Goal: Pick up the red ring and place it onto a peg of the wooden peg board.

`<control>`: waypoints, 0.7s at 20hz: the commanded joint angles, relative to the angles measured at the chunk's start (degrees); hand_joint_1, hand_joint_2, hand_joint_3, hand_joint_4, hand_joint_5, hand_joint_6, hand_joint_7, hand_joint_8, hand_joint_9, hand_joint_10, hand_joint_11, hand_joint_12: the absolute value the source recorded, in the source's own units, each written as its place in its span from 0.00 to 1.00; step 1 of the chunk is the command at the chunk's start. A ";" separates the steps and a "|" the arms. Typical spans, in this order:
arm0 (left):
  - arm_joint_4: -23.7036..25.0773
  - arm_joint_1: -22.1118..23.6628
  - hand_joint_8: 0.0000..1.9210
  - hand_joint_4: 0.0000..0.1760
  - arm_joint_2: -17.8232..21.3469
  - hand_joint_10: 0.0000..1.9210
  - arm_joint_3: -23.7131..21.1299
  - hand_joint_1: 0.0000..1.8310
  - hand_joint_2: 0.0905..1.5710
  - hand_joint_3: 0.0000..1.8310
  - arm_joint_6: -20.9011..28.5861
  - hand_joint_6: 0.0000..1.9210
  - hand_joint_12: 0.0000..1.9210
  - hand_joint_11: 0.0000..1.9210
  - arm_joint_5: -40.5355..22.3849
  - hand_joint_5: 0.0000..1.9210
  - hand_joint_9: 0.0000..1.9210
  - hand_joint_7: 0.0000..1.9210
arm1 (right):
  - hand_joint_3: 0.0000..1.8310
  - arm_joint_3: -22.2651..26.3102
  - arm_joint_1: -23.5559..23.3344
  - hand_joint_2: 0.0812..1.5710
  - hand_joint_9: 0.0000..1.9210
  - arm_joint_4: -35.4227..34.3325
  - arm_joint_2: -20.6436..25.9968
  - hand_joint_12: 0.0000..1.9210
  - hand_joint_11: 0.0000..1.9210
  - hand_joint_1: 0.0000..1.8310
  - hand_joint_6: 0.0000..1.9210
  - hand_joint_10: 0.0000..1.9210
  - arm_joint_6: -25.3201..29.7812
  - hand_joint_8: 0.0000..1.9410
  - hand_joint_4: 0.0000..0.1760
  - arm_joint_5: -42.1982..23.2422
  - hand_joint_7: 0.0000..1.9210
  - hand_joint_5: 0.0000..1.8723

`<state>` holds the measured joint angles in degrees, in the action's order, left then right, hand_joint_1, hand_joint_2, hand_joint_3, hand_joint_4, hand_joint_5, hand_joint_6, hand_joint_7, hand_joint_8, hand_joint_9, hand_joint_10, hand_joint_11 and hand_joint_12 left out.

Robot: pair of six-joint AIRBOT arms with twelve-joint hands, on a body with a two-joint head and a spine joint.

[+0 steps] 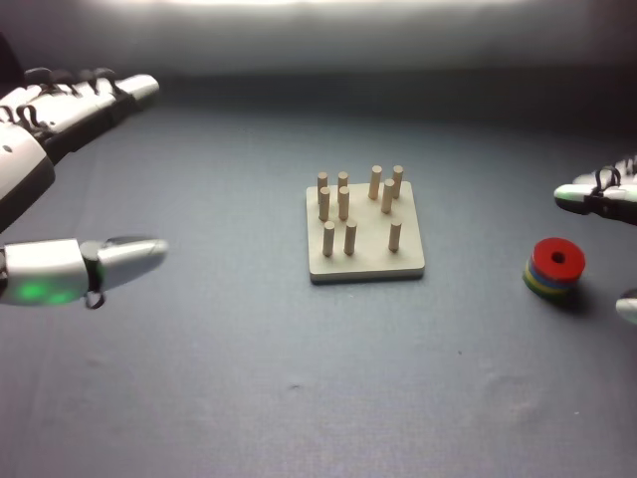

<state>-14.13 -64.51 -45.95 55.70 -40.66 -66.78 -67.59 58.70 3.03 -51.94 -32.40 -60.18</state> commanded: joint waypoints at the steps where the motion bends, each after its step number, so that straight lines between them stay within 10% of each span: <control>1: -0.23 0.61 0.00 0.00 0.03 0.00 0.25 0.16 0.62 0.02 0.20 0.00 0.00 0.00 -7.56 0.02 0.00 0.01 | 0.00 -0.19 -0.75 0.77 0.07 -1.48 0.07 0.25 0.00 0.33 0.00 0.00 0.41 0.00 0.32 -6.60 0.08 0.12; 8: -0.09 0.59 0.00 0.00 -0.12 0.00 0.35 0.16 0.63 0.01 0.20 0.00 0.00 0.00 -7.25 0.02 0.01 0.01 | 0.00 -2.00 -5.01 0.71 0.07 2.46 -1.21 0.21 0.00 0.43 0.00 0.00 0.98 0.00 0.39 -2.34 0.08 0.13; 9: -0.05 0.55 0.00 0.00 -0.13 0.00 0.34 0.17 0.63 0.00 0.20 0.00 0.00 0.00 -7.28 0.02 0.01 0.01 | 0.00 -2.96 -6.68 0.68 0.08 4.54 -1.76 0.23 0.00 0.47 0.00 0.00 2.05 0.00 0.27 -0.22 0.09 0.14; 14: 0.12 0.55 0.00 0.00 -0.25 0.00 0.39 0.16 0.63 0.00 0.35 0.00 0.00 0.00 -7.29 0.01 0.01 0.02 | 0.00 -6.61 -12.52 0.62 0.11 12.67 -4.28 0.25 0.00 0.47 0.00 0.00 5.59 0.00 0.47 9.32 0.12 0.14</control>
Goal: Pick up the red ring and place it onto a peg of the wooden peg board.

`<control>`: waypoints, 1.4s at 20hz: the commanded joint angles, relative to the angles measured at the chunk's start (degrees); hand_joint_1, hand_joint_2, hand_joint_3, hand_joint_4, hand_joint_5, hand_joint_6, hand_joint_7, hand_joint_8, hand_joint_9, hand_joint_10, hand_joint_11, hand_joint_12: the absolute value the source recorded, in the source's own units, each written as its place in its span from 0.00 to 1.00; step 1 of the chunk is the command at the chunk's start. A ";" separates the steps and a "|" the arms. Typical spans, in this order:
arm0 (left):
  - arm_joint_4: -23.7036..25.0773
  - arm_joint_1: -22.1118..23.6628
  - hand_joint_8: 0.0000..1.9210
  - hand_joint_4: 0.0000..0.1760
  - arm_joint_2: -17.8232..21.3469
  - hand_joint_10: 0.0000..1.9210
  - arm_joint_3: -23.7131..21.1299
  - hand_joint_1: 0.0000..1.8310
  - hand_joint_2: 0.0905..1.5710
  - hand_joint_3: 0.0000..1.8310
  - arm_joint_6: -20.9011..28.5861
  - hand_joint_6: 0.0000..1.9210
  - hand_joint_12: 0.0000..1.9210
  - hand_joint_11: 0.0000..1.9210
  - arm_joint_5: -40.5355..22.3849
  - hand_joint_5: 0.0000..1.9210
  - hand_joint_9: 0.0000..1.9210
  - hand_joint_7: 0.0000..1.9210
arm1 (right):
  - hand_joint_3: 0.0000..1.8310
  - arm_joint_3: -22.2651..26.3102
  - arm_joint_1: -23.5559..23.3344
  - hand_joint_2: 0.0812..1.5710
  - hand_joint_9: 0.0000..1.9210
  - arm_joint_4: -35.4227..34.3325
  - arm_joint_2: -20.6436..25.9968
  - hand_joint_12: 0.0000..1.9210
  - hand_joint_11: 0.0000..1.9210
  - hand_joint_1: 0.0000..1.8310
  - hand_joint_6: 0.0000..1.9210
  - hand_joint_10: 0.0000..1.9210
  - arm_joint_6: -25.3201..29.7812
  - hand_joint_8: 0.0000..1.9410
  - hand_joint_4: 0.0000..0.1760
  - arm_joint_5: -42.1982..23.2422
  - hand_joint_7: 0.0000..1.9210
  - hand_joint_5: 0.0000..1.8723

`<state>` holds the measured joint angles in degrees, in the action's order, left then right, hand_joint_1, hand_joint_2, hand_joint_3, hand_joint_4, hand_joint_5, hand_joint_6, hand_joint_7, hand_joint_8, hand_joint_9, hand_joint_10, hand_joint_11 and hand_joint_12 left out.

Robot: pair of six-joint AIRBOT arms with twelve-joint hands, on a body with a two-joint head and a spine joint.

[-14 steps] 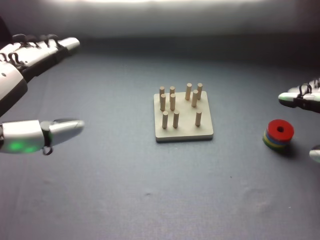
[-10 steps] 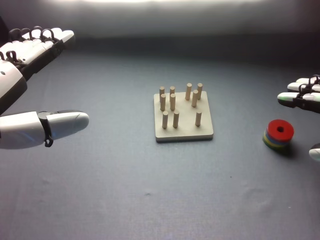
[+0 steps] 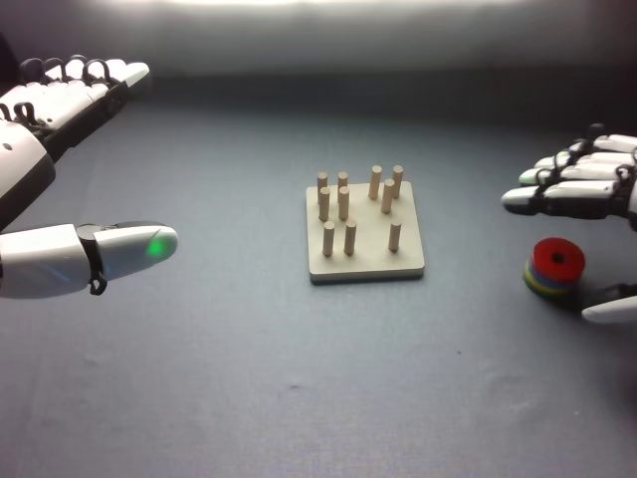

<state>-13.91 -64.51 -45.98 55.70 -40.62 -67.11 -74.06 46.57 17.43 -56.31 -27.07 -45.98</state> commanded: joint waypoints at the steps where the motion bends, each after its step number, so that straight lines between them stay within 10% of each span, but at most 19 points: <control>1: -0.10 0.48 0.00 0.00 -0.24 0.01 0.38 0.17 0.64 0.00 0.38 0.00 0.00 0.01 -7.06 0.02 0.02 0.03 | 0.00 -0.59 -1.19 0.62 0.11 -0.58 -0.41 0.25 0.01 0.51 0.00 0.00 0.26 0.00 0.38 -3.13 0.13 0.15; 10: 0.20 0.31 0.00 0.00 -0.66 0.00 0.33 0.17 0.63 0.00 1.12 0.00 0.02 0.04 -7.72 0.03 0.03 0.04 | 0.00 -3.68 -3.50 0.63 0.22 2.03 -3.45 0.37 0.07 0.58 0.00 0.00 0.26 0.00 0.24 4.15 0.24 0.28; 12: 0.20 0.27 0.00 0.00 -0.63 0.01 0.32 0.17 0.63 0.00 1.15 0.00 0.03 0.04 -7.72 0.03 0.04 0.04 | 0.00 -4.04 -3.97 0.64 0.29 2.03 -3.78 0.49 0.10 0.63 0.00 0.00 0.26 0.00 0.02 4.59 0.30 0.32; 19: 0.24 0.27 0.00 0.00 -0.71 0.00 0.31 0.18 0.64 0.01 1.23 0.00 0.23 0.00 -7.77 0.05 0.03 0.03 | 0.00 -4.36 -4.29 0.65 0.43 2.03 -4.09 0.60 0.25 0.65 0.01 0.04 0.26 0.01 0.00 5.05 0.43 0.47; 20: 0.24 0.27 0.00 0.00 -0.72 0.00 0.32 0.18 0.64 0.00 1.28 0.00 0.27 0.00 -7.77 0.06 0.03 0.03 | 0.00 -4.42 -4.29 0.69 0.48 2.03 -4.17 0.68 0.27 0.66 0.32 0.09 0.24 0.51 0.00 5.09 0.45 0.54; 21: 0.24 0.27 0.00 0.00 -0.73 0.00 0.32 0.19 0.64 0.00 1.29 0.00 0.30 0.00 -7.77 0.06 0.03 0.02 | 0.00 -4.51 -4.29 0.71 0.53 2.02 -4.25 0.70 0.32 0.66 0.46 0.13 0.24 0.61 0.00 5.15 0.45 0.52; 22: 0.26 0.27 0.00 0.00 -0.73 0.00 0.33 0.19 0.64 0.00 1.29 0.00 0.31 0.00 -7.77 0.06 0.02 0.01 | 0.00 -4.58 -4.33 0.69 0.51 2.02 -4.33 0.68 0.38 0.73 0.45 0.51 0.24 0.53 0.00 5.19 0.48 0.53; 23: 0.26 0.27 0.00 0.00 -0.72 0.00 0.32 0.18 0.64 0.00 1.29 0.00 0.33 0.00 -7.77 0.07 0.03 0.02 | 0.00 -4.62 -4.48 0.68 0.51 2.00 -4.38 0.67 0.43 0.75 0.51 0.59 0.24 0.44 0.00 5.19 0.51 0.51; 28: 0.22 0.22 0.00 0.00 -0.72 0.00 0.34 0.19 0.64 0.00 1.30 0.00 0.34 0.00 -7.87 0.07 0.03 0.02 | 0.00 -4.11 -8.01 0.67 0.52 3.02 -5.14 0.62 0.43 0.76 0.49 0.57 0.24 0.41 0.00 1.96 0.55 0.53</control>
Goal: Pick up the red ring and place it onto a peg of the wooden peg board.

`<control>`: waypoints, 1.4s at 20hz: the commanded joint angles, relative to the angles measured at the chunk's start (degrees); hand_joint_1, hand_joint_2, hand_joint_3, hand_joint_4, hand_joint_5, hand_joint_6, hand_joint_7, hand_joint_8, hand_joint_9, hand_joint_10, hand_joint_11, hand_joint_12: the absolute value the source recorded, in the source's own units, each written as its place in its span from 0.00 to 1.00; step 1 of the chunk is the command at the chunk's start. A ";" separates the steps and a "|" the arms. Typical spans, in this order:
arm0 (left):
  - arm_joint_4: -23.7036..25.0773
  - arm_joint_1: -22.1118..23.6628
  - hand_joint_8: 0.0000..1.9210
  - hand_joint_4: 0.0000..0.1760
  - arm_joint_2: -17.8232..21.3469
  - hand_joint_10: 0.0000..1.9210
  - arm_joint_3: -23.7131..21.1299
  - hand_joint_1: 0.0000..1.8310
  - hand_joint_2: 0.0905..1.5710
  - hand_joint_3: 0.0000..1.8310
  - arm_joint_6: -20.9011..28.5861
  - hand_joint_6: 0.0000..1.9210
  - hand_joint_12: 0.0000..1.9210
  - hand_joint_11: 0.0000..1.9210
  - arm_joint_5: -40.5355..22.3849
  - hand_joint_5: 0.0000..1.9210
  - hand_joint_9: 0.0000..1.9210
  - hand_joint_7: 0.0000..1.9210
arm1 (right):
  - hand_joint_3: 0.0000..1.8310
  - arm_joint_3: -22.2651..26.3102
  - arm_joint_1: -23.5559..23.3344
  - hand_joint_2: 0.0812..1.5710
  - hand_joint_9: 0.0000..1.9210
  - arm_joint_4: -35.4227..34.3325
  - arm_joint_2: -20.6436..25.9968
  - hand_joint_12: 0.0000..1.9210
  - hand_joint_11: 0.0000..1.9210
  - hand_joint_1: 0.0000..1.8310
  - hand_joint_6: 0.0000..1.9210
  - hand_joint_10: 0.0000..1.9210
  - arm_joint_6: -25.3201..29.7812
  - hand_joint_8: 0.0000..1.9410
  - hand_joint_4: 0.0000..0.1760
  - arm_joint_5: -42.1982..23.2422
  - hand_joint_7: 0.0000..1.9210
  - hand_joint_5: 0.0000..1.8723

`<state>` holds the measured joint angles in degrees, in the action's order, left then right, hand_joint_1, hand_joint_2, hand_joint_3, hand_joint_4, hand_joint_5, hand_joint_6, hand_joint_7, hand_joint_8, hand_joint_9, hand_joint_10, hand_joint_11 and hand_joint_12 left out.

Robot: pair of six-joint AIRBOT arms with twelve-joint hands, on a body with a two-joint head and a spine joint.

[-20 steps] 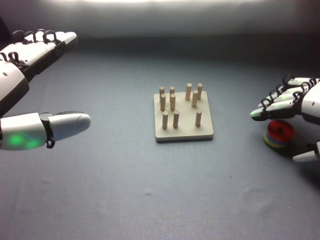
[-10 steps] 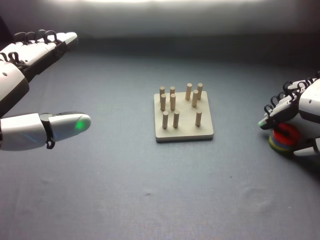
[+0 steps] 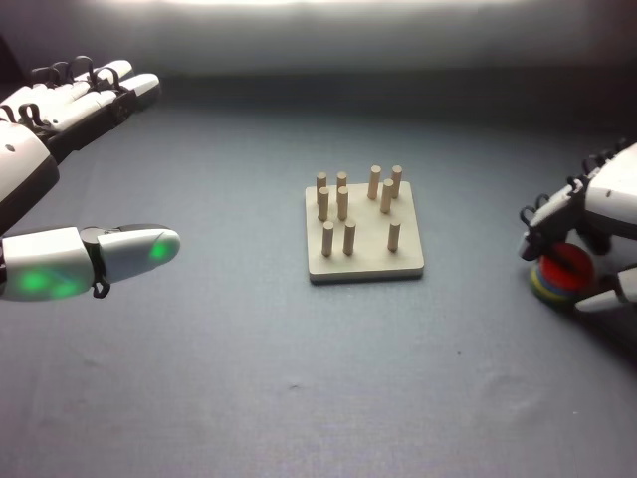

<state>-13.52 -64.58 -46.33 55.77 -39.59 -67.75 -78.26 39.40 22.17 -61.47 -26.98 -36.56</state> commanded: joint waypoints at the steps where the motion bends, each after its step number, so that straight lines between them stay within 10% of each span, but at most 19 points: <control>1: -0.24 0.28 0.00 0.00 -0.37 0.00 0.27 0.19 0.65 0.00 0.28 0.00 0.32 0.00 -7.33 0.07 0.03 0.02 | 0.00 0.17 -1.61 0.68 0.50 -1.59 -0.23 0.67 0.40 0.75 0.51 0.59 0.15 0.41 0.00 -8.24 0.54 0.52; 7: -1.26 -0.75 0.00 0.00 -0.26 0.00 0.06 0.23 0.63 0.00 0.28 0.00 0.28 0.00 -8.42 0.07 0.03 0.02 | 0.00 -1.29 -8.26 0.68 0.51 1.83 -4.67 0.72 0.43 0.70 0.40 0.55 0.14 0.54 0.00 -9.48 0.55 0.54; 10: -1.19 -0.74 0.00 0.00 -0.34 0.00 0.17 0.27 0.63 0.00 0.27 0.00 0.17 0.00 -8.26 0.07 0.01 0.01 | 0.00 -2.79 -10.58 0.66 0.50 3.83 -7.09 0.63 0.41 0.76 0.38 0.60 0.14 0.38 0.00 -7.21 0.59 0.56; 21: -0.86 -0.68 0.00 0.00 -0.69 0.00 0.44 0.27 0.61 0.00 0.34 0.00 0.34 0.00 -7.86 0.09 0.05 0.03 | 0.00 -6.45 -12.56 0.68 0.46 6.45 -11.76 0.68 0.31 0.75 0.46 0.64 0.14 0.47 0.00 -2.49 0.54 0.53; 28: -0.82 -0.63 0.00 0.00 -0.86 0.00 0.72 0.27 0.60 0.00 0.60 0.00 0.33 0.00 -7.68 0.10 0.05 0.04 | 0.00 -6.99 -12.56 0.66 0.50 7.45 -13.12 0.63 0.38 0.76 0.45 0.59 0.13 0.34 0.00 -1.36 0.59 0.56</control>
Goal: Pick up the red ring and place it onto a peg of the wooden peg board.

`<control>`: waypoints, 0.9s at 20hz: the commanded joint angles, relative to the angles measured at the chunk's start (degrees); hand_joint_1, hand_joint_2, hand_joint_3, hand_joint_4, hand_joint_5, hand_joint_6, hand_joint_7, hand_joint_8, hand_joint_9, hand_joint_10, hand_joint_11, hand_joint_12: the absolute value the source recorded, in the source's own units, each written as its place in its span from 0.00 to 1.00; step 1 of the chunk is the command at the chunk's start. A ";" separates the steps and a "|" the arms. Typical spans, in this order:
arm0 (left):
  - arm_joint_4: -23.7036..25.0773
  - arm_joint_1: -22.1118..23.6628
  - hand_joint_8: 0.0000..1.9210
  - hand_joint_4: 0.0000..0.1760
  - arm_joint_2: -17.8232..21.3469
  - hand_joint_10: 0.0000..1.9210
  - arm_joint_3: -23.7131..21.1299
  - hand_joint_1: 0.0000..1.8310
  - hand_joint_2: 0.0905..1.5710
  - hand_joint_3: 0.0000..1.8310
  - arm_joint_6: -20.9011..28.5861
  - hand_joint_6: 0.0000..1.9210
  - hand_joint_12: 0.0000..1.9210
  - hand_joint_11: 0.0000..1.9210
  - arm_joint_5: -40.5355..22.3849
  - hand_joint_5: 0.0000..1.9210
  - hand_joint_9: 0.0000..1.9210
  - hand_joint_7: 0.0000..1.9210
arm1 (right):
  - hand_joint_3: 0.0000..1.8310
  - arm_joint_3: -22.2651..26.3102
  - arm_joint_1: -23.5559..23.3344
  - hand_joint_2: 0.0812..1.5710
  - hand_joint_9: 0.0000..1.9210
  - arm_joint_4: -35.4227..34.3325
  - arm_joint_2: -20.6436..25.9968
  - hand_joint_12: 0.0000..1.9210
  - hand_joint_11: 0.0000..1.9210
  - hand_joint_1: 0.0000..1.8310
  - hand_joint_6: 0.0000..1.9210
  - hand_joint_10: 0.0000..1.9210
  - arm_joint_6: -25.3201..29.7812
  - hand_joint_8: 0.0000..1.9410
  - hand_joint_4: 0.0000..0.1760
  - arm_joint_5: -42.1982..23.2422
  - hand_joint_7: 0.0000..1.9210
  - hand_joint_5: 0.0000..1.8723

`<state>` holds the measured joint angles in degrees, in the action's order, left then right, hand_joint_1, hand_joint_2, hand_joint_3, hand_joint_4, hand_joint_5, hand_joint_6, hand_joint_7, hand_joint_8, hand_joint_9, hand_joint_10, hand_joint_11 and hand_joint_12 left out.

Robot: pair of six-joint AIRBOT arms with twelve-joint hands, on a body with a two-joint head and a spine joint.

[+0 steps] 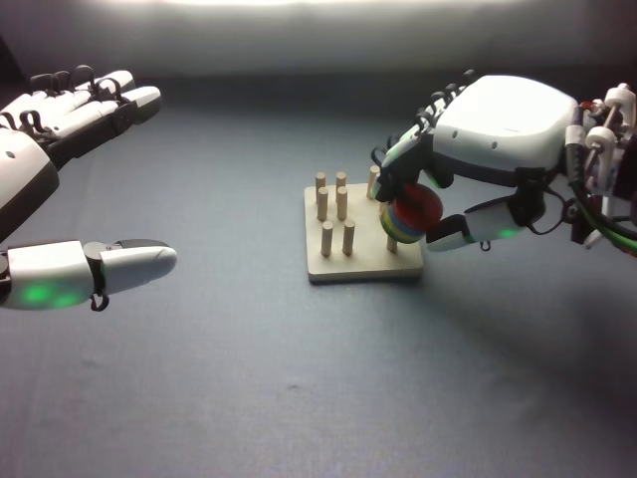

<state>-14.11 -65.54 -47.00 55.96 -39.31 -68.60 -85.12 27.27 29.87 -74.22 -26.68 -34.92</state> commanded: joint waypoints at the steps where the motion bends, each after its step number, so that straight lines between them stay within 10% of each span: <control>1: -0.21 0.34 0.00 0.00 -0.20 0.00 0.55 0.28 0.60 0.00 0.33 0.00 0.31 0.00 -6.78 0.09 0.04 0.03 | 0.00 -0.26 -0.43 0.66 0.51 -0.15 -0.62 0.63 0.38 0.76 0.43 0.59 -0.17 0.33 0.00 -2.83 0.60 0.56; 9: -0.20 0.42 0.00 0.00 -0.44 0.00 0.75 0.29 0.60 0.00 0.50 0.00 0.32 0.00 -6.53 0.10 0.05 0.04 | 0.00 0.14 -0.56 0.68 0.51 1.02 -1.23 0.65 0.38 0.75 0.48 0.62 -0.18 0.46 0.00 -2.86 0.53 0.49; 11: -0.23 0.42 0.00 0.00 -0.48 0.00 0.75 0.29 0.61 0.00 0.55 0.00 0.30 0.00 -6.56 0.10 0.04 0.03 | 0.00 0.60 -0.56 0.63 0.40 0.21 -1.20 0.57 0.31 0.65 0.05 0.25 -0.18 0.10 0.00 -4.23 0.36 0.36; 13: -0.30 0.42 0.00 0.00 -0.48 0.00 0.70 0.29 0.61 0.00 0.57 0.00 0.30 0.00 -6.64 0.09 0.05 0.03 | 0.00 1.42 -0.56 0.58 0.26 -1.57 -0.65 0.64 0.11 0.52 0.00 0.09 -0.17 0.00 0.64 -6.66 0.21 0.17; 18: -0.77 0.40 0.00 0.00 -0.20 0.00 0.37 0.28 0.60 0.00 0.59 0.00 0.31 0.00 -8.19 0.10 0.05 0.04 | 0.00 4.43 0.25 0.58 0.17 -6.93 3.04 0.45 0.00 0.52 0.00 0.01 -0.20 0.00 0.65 -13.57 0.17 0.09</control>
<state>-14.66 -65.54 -47.40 56.31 -39.09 -69.28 -80.05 28.01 24.75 -71.20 -26.96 -42.17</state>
